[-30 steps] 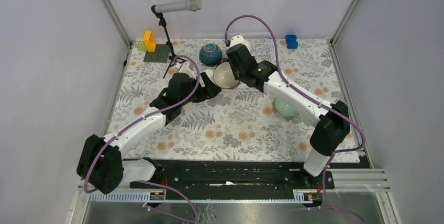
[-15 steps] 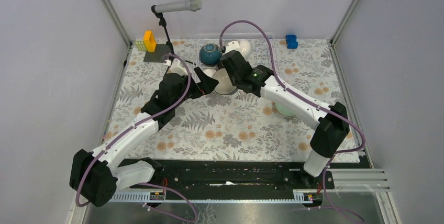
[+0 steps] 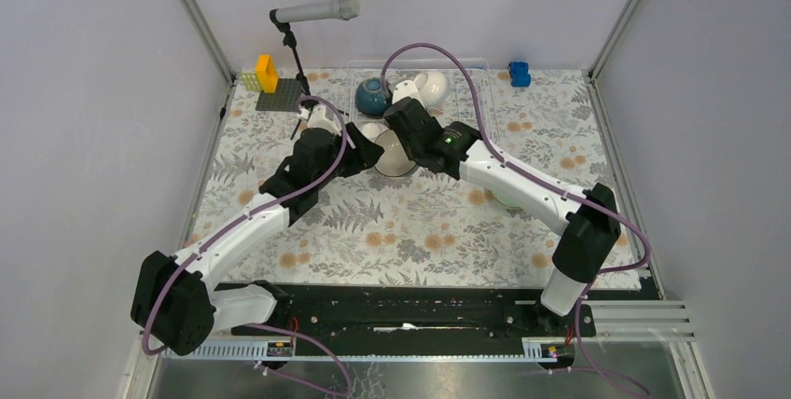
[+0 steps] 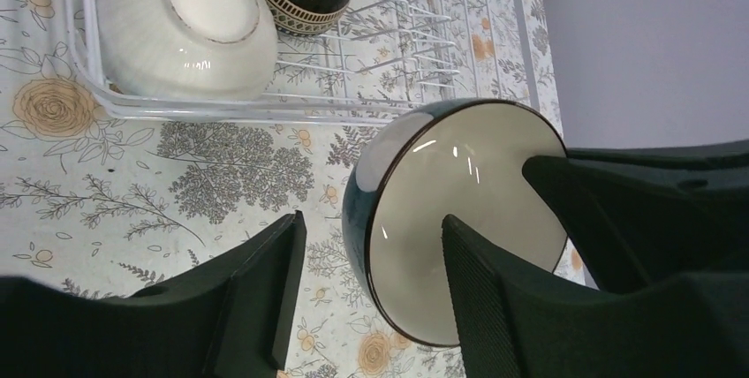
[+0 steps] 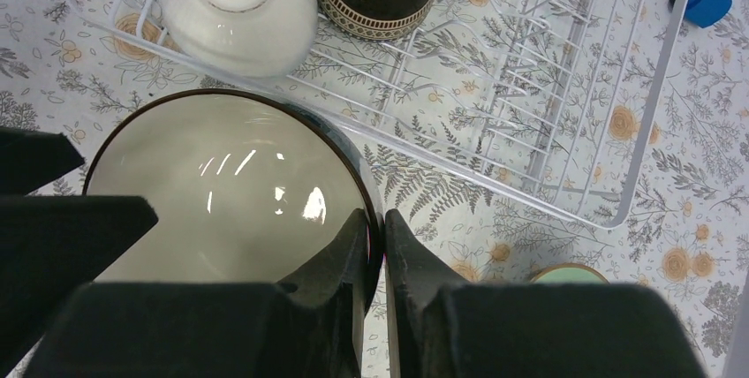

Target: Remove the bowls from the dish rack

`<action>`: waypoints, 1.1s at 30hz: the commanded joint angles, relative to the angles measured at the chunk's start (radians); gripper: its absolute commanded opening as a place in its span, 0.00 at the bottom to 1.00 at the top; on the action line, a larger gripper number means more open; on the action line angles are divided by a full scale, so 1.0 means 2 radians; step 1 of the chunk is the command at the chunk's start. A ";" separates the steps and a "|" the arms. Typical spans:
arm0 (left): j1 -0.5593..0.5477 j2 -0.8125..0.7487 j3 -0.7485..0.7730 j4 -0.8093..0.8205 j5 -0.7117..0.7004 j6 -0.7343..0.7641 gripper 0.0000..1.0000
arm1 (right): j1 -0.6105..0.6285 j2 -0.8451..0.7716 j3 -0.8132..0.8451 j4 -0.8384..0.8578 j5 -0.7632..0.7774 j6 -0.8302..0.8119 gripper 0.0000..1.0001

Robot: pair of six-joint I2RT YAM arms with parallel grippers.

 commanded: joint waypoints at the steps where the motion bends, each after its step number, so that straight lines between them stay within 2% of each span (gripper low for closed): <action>1: 0.000 0.012 0.032 0.008 -0.018 0.010 0.61 | 0.010 -0.010 0.012 0.027 0.023 -0.003 0.00; 7: -0.001 0.030 0.037 0.008 -0.017 0.012 0.43 | 0.018 -0.008 0.013 0.035 0.003 -0.014 0.00; 16: -0.001 0.039 0.029 0.008 -0.015 0.010 0.41 | 0.023 -0.005 0.012 0.043 0.006 -0.021 0.01; 25: -0.001 0.060 0.054 -0.038 -0.008 0.019 0.17 | 0.028 0.007 0.018 0.043 0.005 -0.031 0.04; 27: -0.001 0.061 0.058 -0.045 -0.013 0.022 0.00 | 0.028 0.008 0.020 0.044 0.005 -0.032 0.16; 29: -0.001 0.058 0.060 -0.054 -0.027 0.026 0.00 | 0.029 0.009 0.020 0.045 0.006 -0.033 0.30; 33: -0.001 0.044 0.061 -0.077 -0.057 0.031 0.00 | 0.029 0.006 0.013 0.052 0.023 -0.032 0.50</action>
